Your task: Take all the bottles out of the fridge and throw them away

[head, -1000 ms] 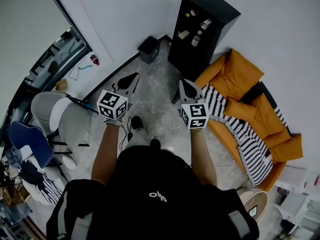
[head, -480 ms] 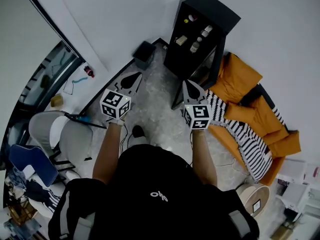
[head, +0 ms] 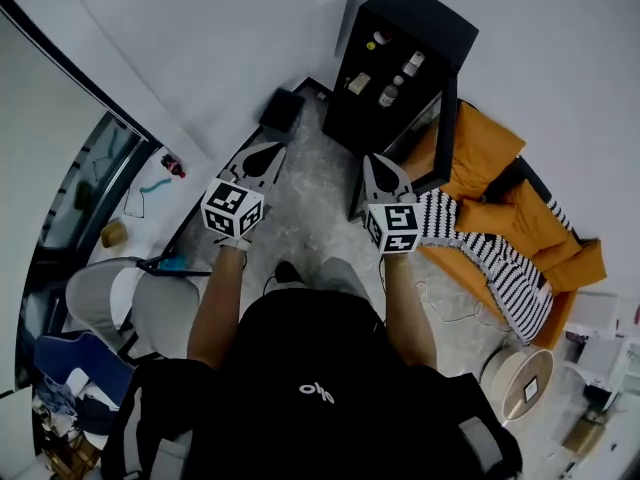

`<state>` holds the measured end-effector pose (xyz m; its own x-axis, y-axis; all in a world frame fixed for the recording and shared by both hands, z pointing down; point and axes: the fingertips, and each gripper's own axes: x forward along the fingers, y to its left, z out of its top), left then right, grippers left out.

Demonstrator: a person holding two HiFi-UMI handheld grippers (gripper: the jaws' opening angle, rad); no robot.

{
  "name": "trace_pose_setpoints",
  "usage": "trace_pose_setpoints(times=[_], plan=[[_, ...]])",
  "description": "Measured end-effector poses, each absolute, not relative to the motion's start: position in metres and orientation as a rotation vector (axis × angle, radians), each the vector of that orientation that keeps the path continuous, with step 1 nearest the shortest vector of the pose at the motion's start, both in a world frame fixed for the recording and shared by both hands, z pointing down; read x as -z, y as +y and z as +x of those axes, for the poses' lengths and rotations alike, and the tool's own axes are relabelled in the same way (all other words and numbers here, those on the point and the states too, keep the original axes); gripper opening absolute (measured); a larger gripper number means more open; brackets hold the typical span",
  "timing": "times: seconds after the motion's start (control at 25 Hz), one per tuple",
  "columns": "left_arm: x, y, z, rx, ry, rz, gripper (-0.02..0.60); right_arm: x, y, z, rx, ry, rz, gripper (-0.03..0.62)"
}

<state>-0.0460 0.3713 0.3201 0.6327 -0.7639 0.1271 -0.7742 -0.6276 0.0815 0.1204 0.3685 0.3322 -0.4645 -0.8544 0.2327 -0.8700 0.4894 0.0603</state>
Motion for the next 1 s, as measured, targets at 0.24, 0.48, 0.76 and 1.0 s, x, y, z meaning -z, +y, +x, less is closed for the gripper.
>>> trace_pose_setpoints(times=[0.24, 0.48, 0.76, 1.0], plan=[[-0.328, 0.331, -0.049, -0.111, -1.258, 2.716, 0.005, -0.337, 0.333, 0.114, -0.103, -2.481, 1.504, 0.008], [-0.341, 0.272, -0.041, -0.143, -1.218, 2.739, 0.005, -0.343, 0.272, 0.117, -0.098, -2.491, 1.55, 0.008], [-0.35, 0.189, -0.025, -0.216, -1.157, 2.756, 0.006, -0.353, 0.189, 0.128, -0.135, -2.479, 1.581, 0.008], [-0.351, 0.126, -0.001, -0.253, -1.112, 2.765, 0.005, -0.365, 0.131, 0.15, -0.202, -2.452, 1.608, 0.008]])
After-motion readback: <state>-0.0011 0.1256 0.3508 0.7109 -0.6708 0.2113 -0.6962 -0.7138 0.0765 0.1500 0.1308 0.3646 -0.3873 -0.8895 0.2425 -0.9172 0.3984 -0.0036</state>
